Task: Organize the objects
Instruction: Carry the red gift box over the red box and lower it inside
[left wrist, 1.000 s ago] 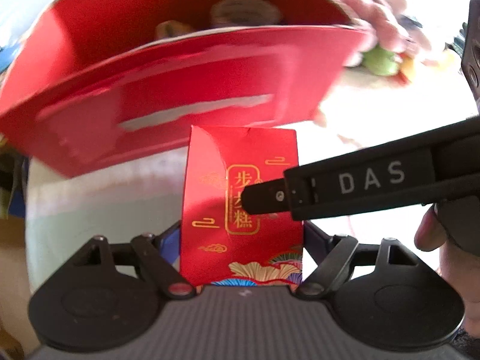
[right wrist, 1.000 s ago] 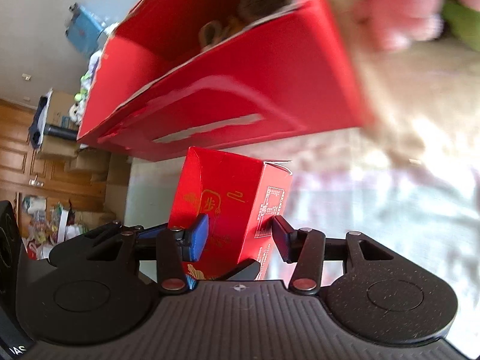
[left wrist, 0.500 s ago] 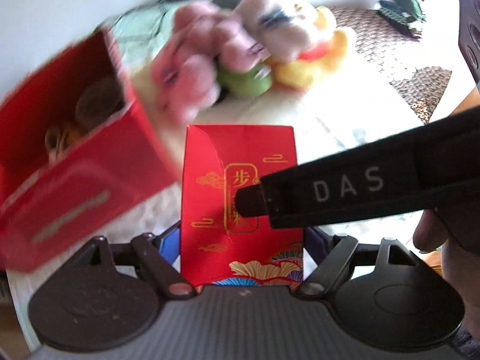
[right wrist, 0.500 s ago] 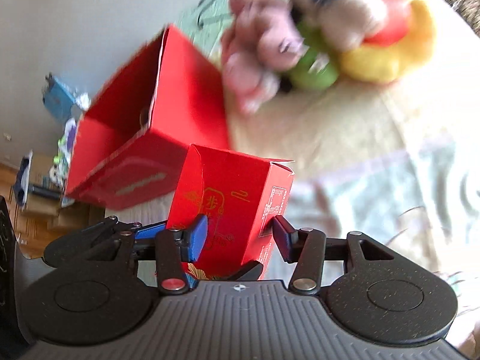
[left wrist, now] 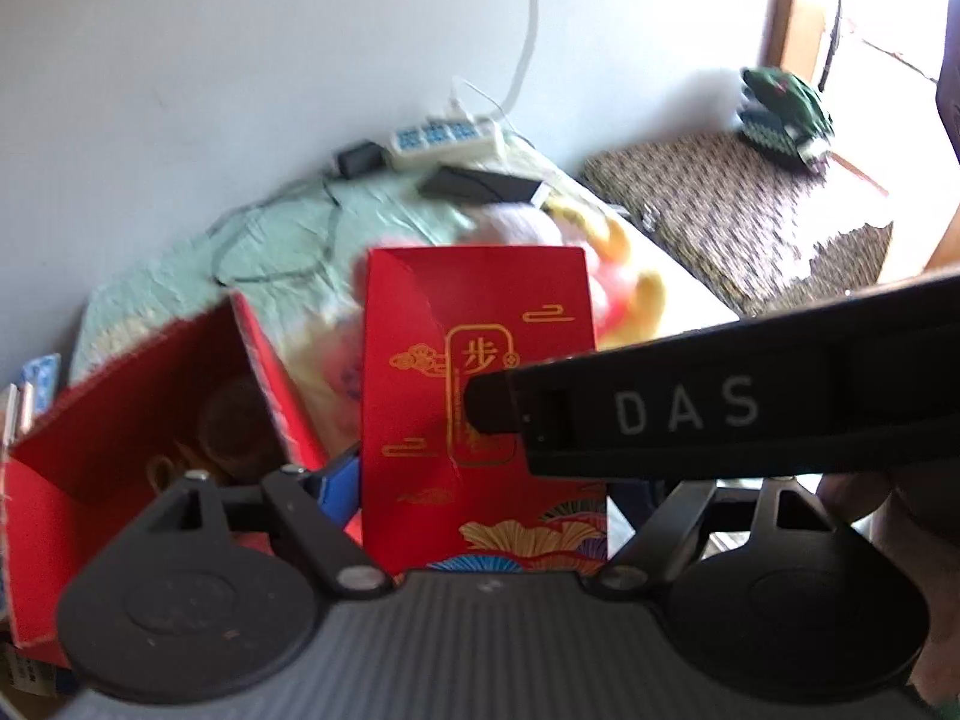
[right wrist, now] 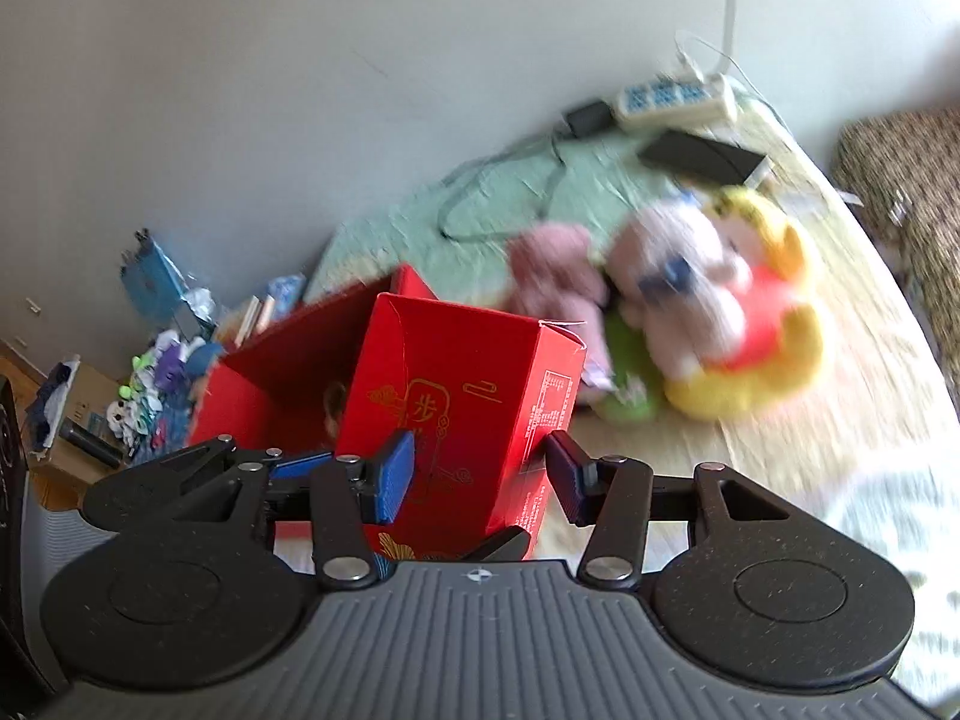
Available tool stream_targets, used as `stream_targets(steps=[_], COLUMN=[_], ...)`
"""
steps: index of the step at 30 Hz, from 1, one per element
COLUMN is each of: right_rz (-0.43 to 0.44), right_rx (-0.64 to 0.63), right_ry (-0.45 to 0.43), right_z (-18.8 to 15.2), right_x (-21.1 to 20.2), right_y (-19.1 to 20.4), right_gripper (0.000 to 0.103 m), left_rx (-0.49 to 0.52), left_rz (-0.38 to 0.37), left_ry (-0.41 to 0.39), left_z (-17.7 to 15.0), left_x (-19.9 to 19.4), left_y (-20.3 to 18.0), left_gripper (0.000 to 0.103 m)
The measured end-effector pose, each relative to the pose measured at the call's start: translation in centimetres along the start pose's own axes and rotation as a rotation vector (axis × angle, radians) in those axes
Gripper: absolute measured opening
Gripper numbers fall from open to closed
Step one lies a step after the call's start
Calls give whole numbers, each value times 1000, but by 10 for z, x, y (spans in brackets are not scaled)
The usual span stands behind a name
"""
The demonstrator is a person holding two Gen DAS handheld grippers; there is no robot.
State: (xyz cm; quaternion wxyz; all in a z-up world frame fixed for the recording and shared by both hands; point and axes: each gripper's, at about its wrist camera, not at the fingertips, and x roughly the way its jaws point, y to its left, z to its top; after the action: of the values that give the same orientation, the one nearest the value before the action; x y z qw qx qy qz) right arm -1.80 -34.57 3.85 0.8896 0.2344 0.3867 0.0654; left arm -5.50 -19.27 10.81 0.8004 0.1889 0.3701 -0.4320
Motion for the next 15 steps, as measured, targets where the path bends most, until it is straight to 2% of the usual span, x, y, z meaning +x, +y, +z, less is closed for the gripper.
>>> stream_targets(steps=[8, 15], right_rz=[92, 178], right_rx=[-102, -181], right_ry=[-34, 2], right_z=[32, 39], right_x=[35, 91], right_y=[61, 123], right_gripper=[52, 52], left_rx=[-82, -173], left_rz=[110, 197], left_ry=[-65, -47], left_z=[7, -7], left_x=[-22, -24], left_y=[72, 147], left_gripper=[81, 81])
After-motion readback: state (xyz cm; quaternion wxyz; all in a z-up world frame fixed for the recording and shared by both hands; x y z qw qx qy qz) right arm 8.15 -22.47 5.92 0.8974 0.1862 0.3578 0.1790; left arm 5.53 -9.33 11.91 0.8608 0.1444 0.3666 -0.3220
